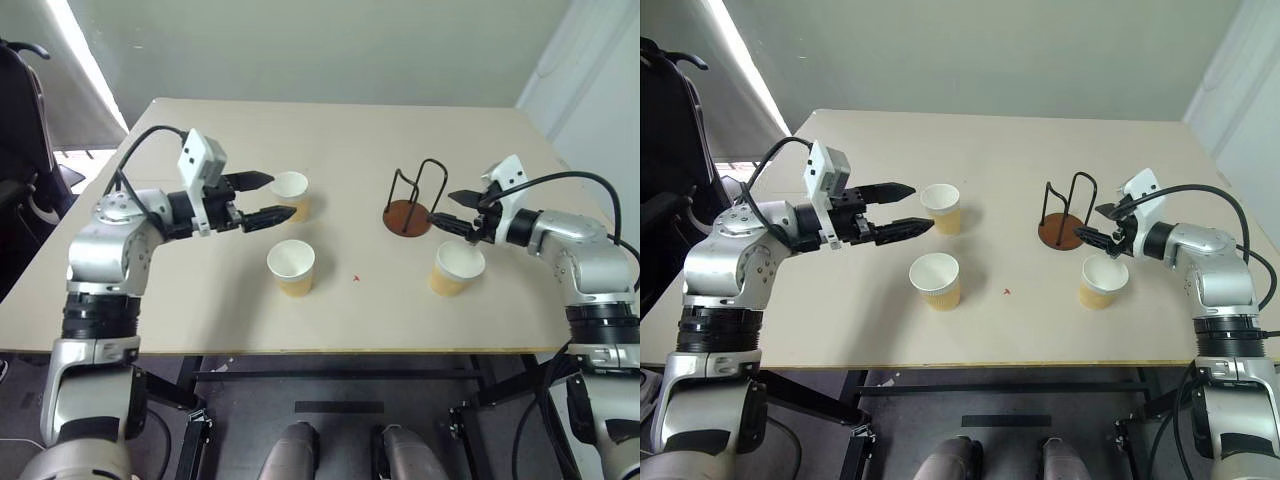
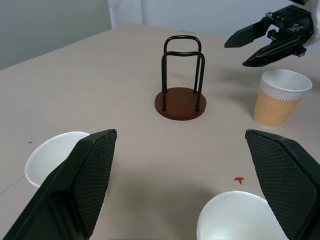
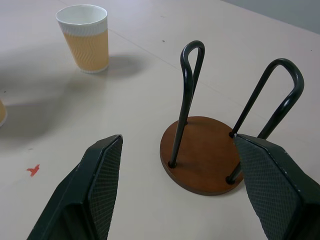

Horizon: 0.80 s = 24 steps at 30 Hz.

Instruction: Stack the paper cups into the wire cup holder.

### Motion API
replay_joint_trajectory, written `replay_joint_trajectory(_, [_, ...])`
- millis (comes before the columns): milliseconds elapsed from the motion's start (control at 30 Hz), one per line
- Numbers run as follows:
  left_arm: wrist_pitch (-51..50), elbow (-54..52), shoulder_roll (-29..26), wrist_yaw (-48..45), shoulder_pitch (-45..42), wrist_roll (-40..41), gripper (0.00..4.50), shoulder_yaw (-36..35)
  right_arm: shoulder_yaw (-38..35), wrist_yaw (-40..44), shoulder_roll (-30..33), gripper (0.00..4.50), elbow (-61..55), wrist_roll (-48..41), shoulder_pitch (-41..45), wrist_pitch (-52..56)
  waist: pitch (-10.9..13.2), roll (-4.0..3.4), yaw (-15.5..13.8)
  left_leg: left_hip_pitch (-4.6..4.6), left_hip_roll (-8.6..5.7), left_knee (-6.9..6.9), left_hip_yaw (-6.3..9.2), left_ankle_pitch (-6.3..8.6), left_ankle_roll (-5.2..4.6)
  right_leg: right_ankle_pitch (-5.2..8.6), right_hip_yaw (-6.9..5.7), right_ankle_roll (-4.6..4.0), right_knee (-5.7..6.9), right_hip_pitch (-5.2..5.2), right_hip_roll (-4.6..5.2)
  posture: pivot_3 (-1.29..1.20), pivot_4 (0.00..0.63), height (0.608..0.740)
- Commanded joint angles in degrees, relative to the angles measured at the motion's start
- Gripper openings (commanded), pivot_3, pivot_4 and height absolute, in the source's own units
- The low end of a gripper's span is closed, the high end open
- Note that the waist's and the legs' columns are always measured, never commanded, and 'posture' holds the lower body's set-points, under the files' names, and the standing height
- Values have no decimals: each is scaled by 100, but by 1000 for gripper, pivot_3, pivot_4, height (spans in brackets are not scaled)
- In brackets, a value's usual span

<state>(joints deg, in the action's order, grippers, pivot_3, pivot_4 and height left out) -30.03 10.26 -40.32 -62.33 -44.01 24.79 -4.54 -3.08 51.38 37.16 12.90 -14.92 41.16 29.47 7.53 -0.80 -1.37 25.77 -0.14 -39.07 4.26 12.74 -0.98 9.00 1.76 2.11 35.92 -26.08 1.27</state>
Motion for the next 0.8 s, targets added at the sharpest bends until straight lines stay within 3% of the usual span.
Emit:
replay_joint_trajectory(33, [90,0,-74,-77,-188,26,4407,-64,-56,43,102,3579,-184,-58,92,-30,0,0,0,0,0,0,0,0,0,0,0,0,0,0,0,0,150,740])
replay_joint_trajectory(433, [134,62,-87,-86,-221,-23,4407,-82,47,4,-79,3579,101,25,212,-184,0,0,4,-1,0,0,0,0,0,0,0,0,0,0,0,0,150,740])
replay_joint_trajectory(800, [96,9,-127,-73,-178,-19,4407,-87,507,-361,-488,3579,1189,659,731,-779,0,0,20,-1,0,1,2,0,-1,0,-2,-1,1,-2,0,0,150,740])
